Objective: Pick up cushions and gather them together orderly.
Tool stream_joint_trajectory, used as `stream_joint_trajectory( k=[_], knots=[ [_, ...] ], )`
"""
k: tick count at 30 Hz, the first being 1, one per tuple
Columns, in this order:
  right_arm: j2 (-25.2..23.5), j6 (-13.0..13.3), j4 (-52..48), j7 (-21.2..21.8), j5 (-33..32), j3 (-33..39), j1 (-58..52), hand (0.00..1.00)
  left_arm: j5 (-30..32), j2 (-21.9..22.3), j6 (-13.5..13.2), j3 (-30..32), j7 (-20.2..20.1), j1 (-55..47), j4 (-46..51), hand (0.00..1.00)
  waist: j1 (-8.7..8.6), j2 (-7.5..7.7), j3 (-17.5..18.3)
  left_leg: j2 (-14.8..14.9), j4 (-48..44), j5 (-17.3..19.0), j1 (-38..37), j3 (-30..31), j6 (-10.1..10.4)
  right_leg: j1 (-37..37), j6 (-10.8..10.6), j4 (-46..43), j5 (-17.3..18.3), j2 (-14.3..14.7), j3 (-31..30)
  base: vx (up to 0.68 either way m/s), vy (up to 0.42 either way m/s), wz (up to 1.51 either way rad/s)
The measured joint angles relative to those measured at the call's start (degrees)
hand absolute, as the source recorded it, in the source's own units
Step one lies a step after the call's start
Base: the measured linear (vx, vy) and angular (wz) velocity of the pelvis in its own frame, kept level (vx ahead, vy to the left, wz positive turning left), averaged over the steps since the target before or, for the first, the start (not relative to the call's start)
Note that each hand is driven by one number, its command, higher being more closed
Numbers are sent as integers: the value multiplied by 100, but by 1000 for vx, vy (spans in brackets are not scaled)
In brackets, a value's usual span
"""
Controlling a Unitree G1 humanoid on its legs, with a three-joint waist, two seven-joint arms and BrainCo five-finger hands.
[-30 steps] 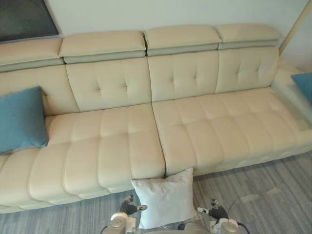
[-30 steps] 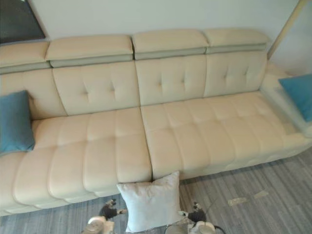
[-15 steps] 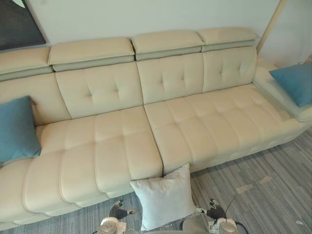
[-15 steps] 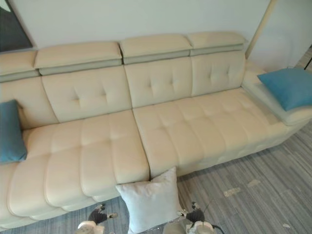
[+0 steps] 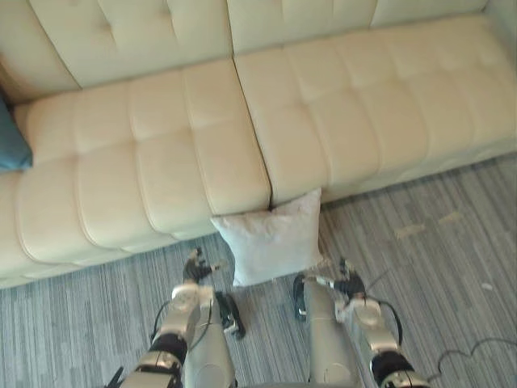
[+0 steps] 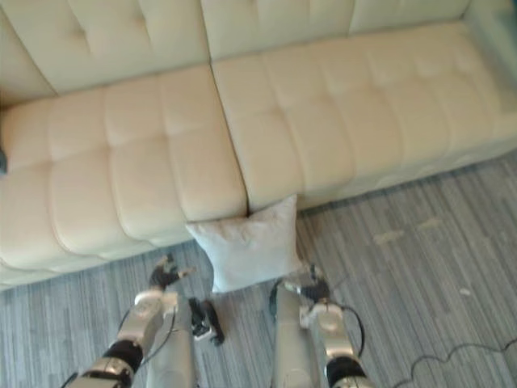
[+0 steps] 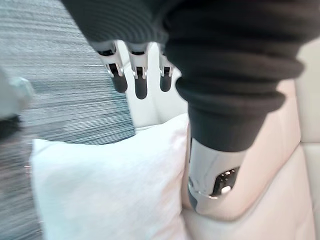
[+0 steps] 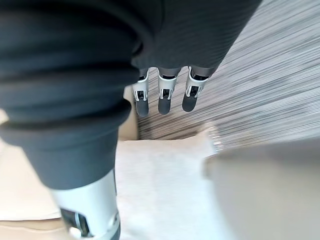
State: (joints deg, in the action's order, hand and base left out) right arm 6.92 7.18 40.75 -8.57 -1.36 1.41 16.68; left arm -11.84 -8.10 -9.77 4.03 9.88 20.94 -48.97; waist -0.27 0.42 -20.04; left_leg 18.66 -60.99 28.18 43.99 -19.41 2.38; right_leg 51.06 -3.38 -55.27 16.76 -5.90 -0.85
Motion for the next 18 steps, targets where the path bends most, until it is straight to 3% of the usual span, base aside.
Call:
stream_joint_trajectory(
  k=[2, 9, 18],
  knots=[
    [44, 50, -207, -115, -115, -1, 718, 0, -250, -10, -65, 313, 27, 498, 139, 0, 24, -39, -110, 148, -429, -34, 826, 122, -33, 788, 32, -373, -14, 17, 63, -76, -81, 1],
    [369, 193, -723, -364, -114, -65, 2205, 0, -758, -440, -121, 721, 143, 1437, 525, 0, 91, -59, -410, 381, -1080, -34, 2423, 362, -39, 2311, 96, -957, -19, 108, 158, -48, -55, -2],
    [786, 259, -826, -769, -110, 94, 2690, 0, -1070, -685, -225, 732, 230, 1996, 571, 0, 256, -78, -530, 452, -1427, -49, 3297, 617, -42, 3076, 221, -1361, 71, 90, 322, -60, -28, 5]
  ],
)
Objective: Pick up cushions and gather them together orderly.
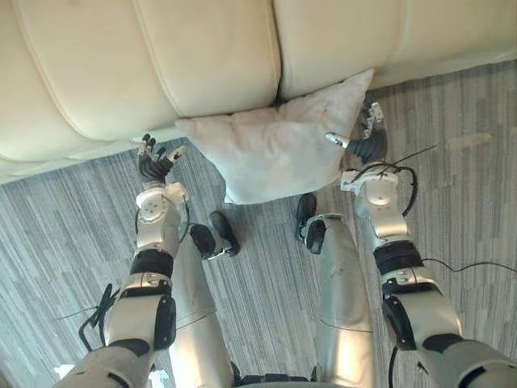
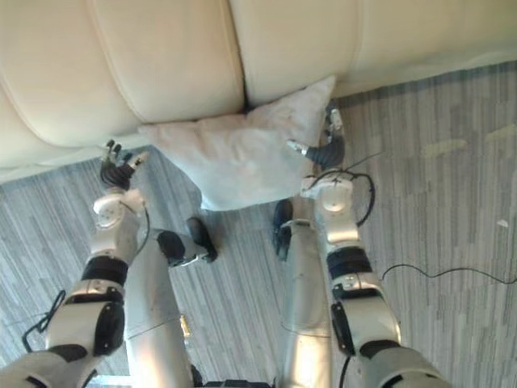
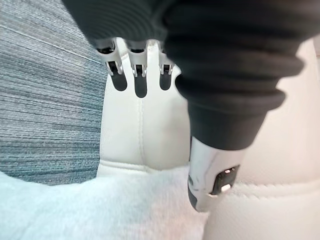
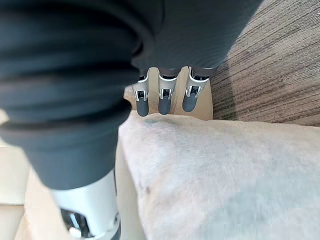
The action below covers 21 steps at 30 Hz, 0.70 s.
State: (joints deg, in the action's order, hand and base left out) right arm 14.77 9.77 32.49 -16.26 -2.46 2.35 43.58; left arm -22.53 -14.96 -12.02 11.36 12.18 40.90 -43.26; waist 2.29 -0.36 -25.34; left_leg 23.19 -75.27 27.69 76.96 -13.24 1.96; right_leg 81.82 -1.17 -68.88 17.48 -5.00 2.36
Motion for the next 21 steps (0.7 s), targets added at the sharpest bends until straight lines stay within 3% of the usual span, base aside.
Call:
stream_joint_trajectory(
  k=[5, 12, 21],
  knots=[
    [45, 0, 0, -245, 8, 382, 31, 0, 130, 31, -5, -369, 5, 29, 0, 0, -7, 0, 0, 0, -3, -35, 147, 126, 24, 45, 28, -1, 15, 0, 106, -45, 8, 4],
    [110, -2, 50, -243, 7, 419, 145, 0, 337, 108, -5, -943, 4, 456, 0, 0, -7, 5, 5, -10, -4, -84, 396, 151, 13, 267, 54, 1, -3, -12, 131, -28, 16, 1],
    [106, -90, 780, -215, -23, -154, 1070, 0, 392, 121, 16, -1512, 167, 991, 15, 0, -2, 8, 12, -118, 58, -236, 830, 292, 72, 623, 97, -70, -14, -115, 233, -30, 7, 10]
  ],
)
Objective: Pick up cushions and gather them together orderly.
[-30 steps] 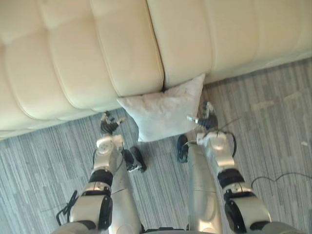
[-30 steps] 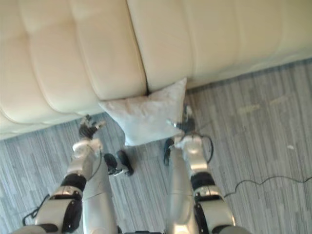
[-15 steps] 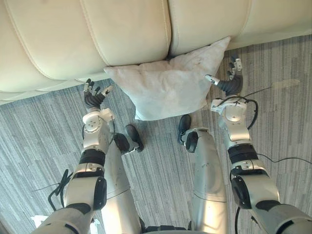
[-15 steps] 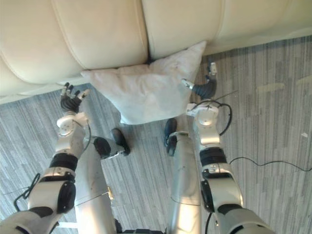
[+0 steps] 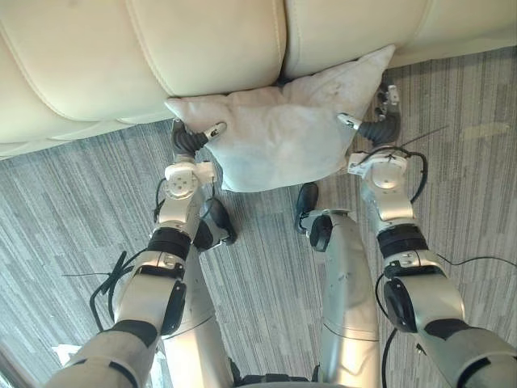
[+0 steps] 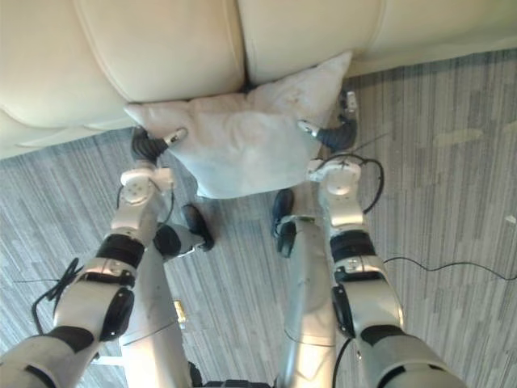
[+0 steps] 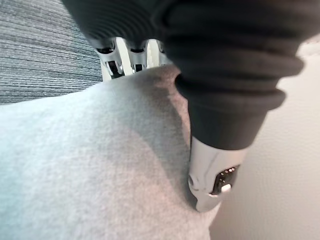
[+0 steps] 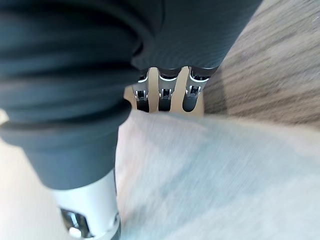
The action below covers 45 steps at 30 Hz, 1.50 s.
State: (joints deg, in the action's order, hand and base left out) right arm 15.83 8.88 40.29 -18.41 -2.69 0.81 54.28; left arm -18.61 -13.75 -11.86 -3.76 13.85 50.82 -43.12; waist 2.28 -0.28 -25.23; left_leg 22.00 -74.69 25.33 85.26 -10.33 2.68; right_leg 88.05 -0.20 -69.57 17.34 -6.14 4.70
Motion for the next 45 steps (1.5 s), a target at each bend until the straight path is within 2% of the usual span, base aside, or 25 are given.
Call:
stream_joint_trajectory(
  k=[3, 4, 10, 16, 20, 23, 25, 27, 29, 33, 35, 38, 41, 43, 45],
  knots=[
    [-12, -3, 189, -101, -23, -24, 275, 0, 0, 14, -7, -180, 129, 177, 115, 0, -3, 0, 0, -104, -5, -92, 264, 69, -27, 197, 19, -41, -11, -93, 42, -54, 40, 22],
    [-16, -29, 213, -162, -33, -46, 339, 100, -1, 55, -7, -199, 207, 215, 155, 100, -17, 0, 0, -132, -17, -107, 335, 98, -26, 238, 24, -74, -14, -105, 48, -36, 43, 14],
    [-241, -60, 214, -412, -412, -123, 456, 100, -186, 189, 51, -283, 690, 248, 375, 100, -112, 3, 2, -204, -45, -156, 381, 136, -21, 268, 24, -158, -14, -112, 17, -34, 30, 8],
    [-253, -61, 47, -429, -909, -142, 487, 100, -383, 471, 111, -298, 1121, 234, 922, 100, -207, 6, 3, -205, -191, -188, 371, 228, 17, 257, 24, -339, -14, -76, -14, -27, 6, 1],
    [-352, -64, -564, -432, -987, -105, 39, 100, -401, 538, 110, -436, 1207, 69, 1332, 100, -229, 12, 1, -133, -275, -186, 130, 306, 18, -37, 18, -334, -10, -14, 11, -47, 1, -6],
    [-533, -6, -1206, -437, -986, -101, -493, 100, -395, 548, 53, -537, 1211, -434, 1962, 100, -233, 58, 31, -50, -181, -112, -331, 289, 28, -499, -36, -169, 56, 71, 27, -71, -9, -15],
    [-646, 8, -1674, -438, -976, -100, -844, 100, -397, 560, 15, -621, 1211, -699, 2285, 100, -243, 70, 34, -43, -14, -130, -758, 247, 62, -917, -20, -4, 47, 82, 52, -53, -28, -4],
    [-765, 84, -2004, -438, -956, -104, -1212, 100, -395, 562, -85, -742, 1210, -1035, 2601, 100, -247, 152, 131, -44, 223, -123, -1145, 139, 66, -1229, -5, 194, 55, 84, 44, -4, -40, -2],
    [-900, 115, -2439, -438, -912, -103, -1657, 100, -393, 570, -188, -909, 1209, -1438, 3009, 100, -268, 174, 138, -54, 502, -186, -1656, 134, 175, -1774, 94, 462, 3, 91, 140, 39, -52, 2],
    [-1109, 191, -3198, -438, -813, -122, -2582, 100, -388, 599, -261, -1251, 1202, -2134, 3664, 100, -260, 257, 227, -145, 1190, -251, -2860, -20, 287, -2945, 98, 1071, 2, 87, 213, 114, -55, 7],
    [-1144, 251, -3589, -437, -611, -221, -3255, 100, -312, 684, -358, -1402, 1155, -2664, 3971, 100, -267, 326, 562, -219, 1703, -294, -3542, -140, 342, -3617, 78, 1557, -5, 73, 259, 147, -28, 9],
    [-1139, 328, -4387, -418, -392, -450, -4209, 100, -283, 682, -484, -1559, 1046, -3436, 4552, 100, -269, 453, 839, -351, 2468, -395, -4640, -320, 421, -4683, 15, 2249, -42, 73, 300, 202, -15, 9],
    [-1133, 388, -4976, -351, -176, -630, -4989, 100, -286, 677, -655, -1730, 939, -4155, 4914, 100, -243, 488, 1232, -488, 3214, -496, -5603, -509, 465, -5596, -75, 2950, -114, 71, 310, 242, 21, 2],
    [-1132, 426, -5097, -276, -157, -678, -5259, 100, -286, 670, -742, -1816, 903, -4431, 4997, 100, -228, 513, 1450, -585, 3648, -565, -6075, -648, 489, -5985, -111, 3312, -172, 65, 261, 228, 24, -9],
    [-1117, 447, -4996, -215, -28, -727, -5482, 100, -288, 657, -822, -1916, 826, -4792, 4978, 100, -287, 516, 1759, -808, 4437, -799, -6653, -824, 499, -6422, -181, 3925, -339, 43, 179, 232, 24, -11]
  ],
)
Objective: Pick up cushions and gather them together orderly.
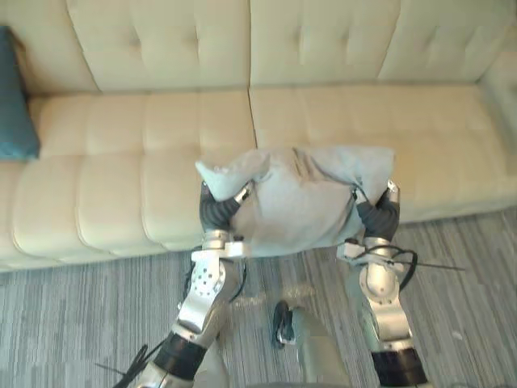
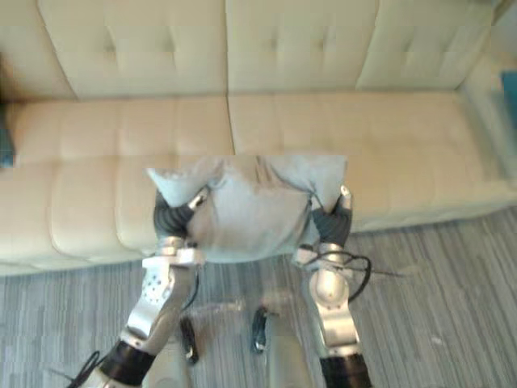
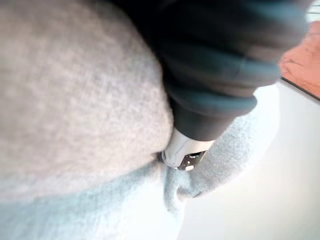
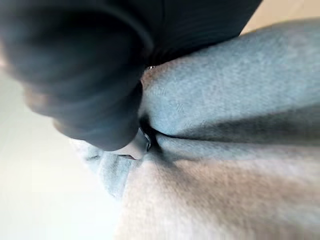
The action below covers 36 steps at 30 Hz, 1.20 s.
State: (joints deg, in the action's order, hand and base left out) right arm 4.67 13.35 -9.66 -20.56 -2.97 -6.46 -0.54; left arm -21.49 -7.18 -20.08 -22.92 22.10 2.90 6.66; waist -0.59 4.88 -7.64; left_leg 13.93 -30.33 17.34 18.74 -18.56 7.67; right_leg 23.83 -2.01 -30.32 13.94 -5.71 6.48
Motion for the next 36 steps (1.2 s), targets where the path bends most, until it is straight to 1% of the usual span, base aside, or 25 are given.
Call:
stream_joint_trajectory(
  k=[2, 3, 5, 9, 10, 12, 13, 14, 17, 19, 20, 21, 22, 23, 24, 25, 26, 27, 28, 29, 30, 31, 32, 34, 36],
  knots=[
    [17, 5, 114, 32, 51, -16, -17, 100, -5, -1, -22, -25, -7, -114, -75, 100, -44, -36, 58, -96, 377, -137, -258, -68, 4, -219, -3, 304, -114, -3, -18, 200, 26, -9],
    [115, 6, 271, 55, 50, -54, -47, 100, -10, -4, -12, -88, -20, -255, -216, 100, -56, -105, 120, -211, 881, -310, -614, -146, 0, -505, 1, 687, -283, 17, -45, 193, 29, -11],
    [246, 3, 423, 128, 50, -61, -80, 100, -18, -7, 18, -166, -60, -401, -327, 100, -96, -170, 163, -293, 1248, -403, -934, -156, 12, -794, 20, 987, -382, 39, -43, 192, 33, -8],
    [443, -35, 472, 186, 51, -67, -105, 100, -120, -113, 55, -370, -126, -538, -479, 100, -158, -234, 265, -348, 1317, -443, -1210, -132, 12, -1226, -5, 1397, -441, 59, -53, 140, 29, -2],
    [464, -38, 472, 188, 53, -67, -111, 100, -121, -137, 60, -415, -133, -542, -535, 100, -162, -233, 265, -321, 1060, -442, -1175, -120, 10, -1367, -6, 1486, -442, 56, -63, 144, 9, -4],
    [501, -39, 479, 197, 55, -113, -126, 100, -120, -165, 76, -446, -171, -600, -634, 100, -159, -257, 265, -121, -106, -478, -888, -110, -49, -1658, -20, 1611, -431, 68, -109, 131, 9, -20],
    [578, -37, 479, 204, 54, -154, -131, 100, -115, -177, 77, -446, -221, -633, -655, 100, -154, -307, 260, 77, -1008, -691, -591, -105, -377, -1835, -42, 1659, -411, 90, -166, 129, 48, -44],
    [680, -37, 479, 204, 49, -206, -131, 100, -114, -177, 77, -446, -226, -642, -677, 100, -137, -366, 252, 220, -1580, -991, -430, -109, -588, -1958, -36, 1670, -397, 117, -270, 136, 61, -52],
    [751, -37, 459, 208, -16, -277, -200, 100, -104, -260, 84, -473, -263, -724, -679, 100, -144, -391, 280, 234, -2292, -1824, -240, -63, -420, -2278, 47, 1846, -324, -53, -583, 159, 102, -41],
    [778, -39, 459, 208, -54, -237, -173, 100, -105, -294, 112, -580, -377, -747, -685, 100, -132, -479, 312, 109, -2336, -626, 39, 118, -347, -2350, -7, 2003, -265, -85, -700, 177, 123, -13],
    [775, -40, 461, 208, -53, -237, -164, 100, -105, -325, 197, -618, -396, -753, -694, 100, -125, -446, 295, -165, -1900, -284, 209, 195, -378, -2405, 30, 2098, -243, -198, -718, 165, 127, -1],
    [778, -43, 466, 208, -49, -237, -143, 100, -105, -336, 234, -622, -408, -776, -696, 100, -98, -410, 301, -346, -1472, -213, 336, 202, -373, -2423, 68, 2160, -219, -295, -718, 212, 189, 1],
    [795, -43, 525, 208, -47, -249, -56, 100, -106, -327, 269, -625, -429, -811, -695, 100, -87, -418, 308, -650, -452, -361, 410, 247, -221, -2516, 47, 2284, -226, -399, -711, 198, 174, -15],
    [862, -45, 634, 209, -47, -280, 36, 100, -106, -300, 297, -638, -441, -854, -684, 100, -56, -552, 340, -816, 679, -691, 259, 373, -141, -2595, -28, 2337, -219, -348, -763, 221, 199, -42],
    [921, -52, 737, 226, -47, -329, 97, 100, -106, -290, 297, -634, -446, -931, -665, 100, 37, -627, 350, -809, 1049, -1240, 115, 454, -456, -2680, -171, 2336, -141, -282, -915, 233, 203, -62],
    [886, -107, 875, 257, -45, -409, 97, 100, -108, -343, 314, -630, -447, -1017, -670, 100, 66, -510, 384, -907, 868, -1064, 15, 339, -610, -2719, -246, 2170, -93, -397, -1098, 306, 272, -51],
    [915, -122, 878, 259, -45, -462, 47, 100, -106, -325, 313, -630, -450, -1066, -663, 100, 50, -496, 429, -966, 721, -874, 21, 301, -710, -2567, -274, 1771, -78, -447, -1202, 369, 302, -30],
    [907, -122, 891, 259, -40, -465, 60, 100, -106, -338, 310, -619, -453, -1063, -623, 100, 47, -458, 451, -1009, 658, -697, -16, 193, -808, -2213, -427, 1031, 1, -524, -1321, 300, 228, -14],
    [897, -122, 895, 259, -24, -465, 87, 100, -106, -354, 307, -613, -453, -1055, -599, 100, 46, -406, 459, -1097, 657, -632, -71, 115, -825, -1915, -709, 394, 25, -609, -1388, 286, 196, -20],
    [895, -124, 917, 259, 17, -466, 120, 100, -107, -360, 309, -611, -453, -1048, -595, 100, 44, -341, 445, -1211, 672, -555, -210, 36, -873, -1567, -1118, -384, -65, -727, -1446, 349, 176, -5],
    [886, -128, 1189, 270, 69, -482, 189, 100, -106, -376, 411, -613, -453, -1051, -617, 100, -35, -331, 453, -1384, 843, -487, -761, 31, -1004, -1164, -1117, -1668, -74, -873, -1321, 480, 166, -1],
    [894, -140, 1337, 287, 71, -529, 246, 100, -103, -377, 420, -612, -453, -1046, -614, 100, -24, -355, 464, -1381, 1067, -481, -1129, 37, -1015, -1041, -865, -1850, 69, -848, -1012, 421, 92, 7],
    [896, -143, 1349, 324, 72, -535, 258, 100, -101, -377, 405, -611, -453, -1040, -608, 100, -13, -365, 519, -1364, 1186, -483, -1235, 49, -1015, -912, -739, -1794, 154, -806, -877, 332, 13, 5],
    [1007, -141, 1348, 364, 77, -537, 335, 100, -85, -384, 341, -612, -453, -953, -602, 100, -80, -388, 588, -1344, 1377, -524, -1338, 292, -952, -602, -442, -1079, 364, -604, -836, 250, -86, 39],
    [1145, -141, 1351, 365, 78, -535, 373, 100, -57, -386, 345, -619, -453, -800, -673, 100, -193, -424, 574, -1270, 1427, -563, -1344, 536, -885, -510, -432, -267, 316, -243, -1351, 175, -142, 71]
  ],
)
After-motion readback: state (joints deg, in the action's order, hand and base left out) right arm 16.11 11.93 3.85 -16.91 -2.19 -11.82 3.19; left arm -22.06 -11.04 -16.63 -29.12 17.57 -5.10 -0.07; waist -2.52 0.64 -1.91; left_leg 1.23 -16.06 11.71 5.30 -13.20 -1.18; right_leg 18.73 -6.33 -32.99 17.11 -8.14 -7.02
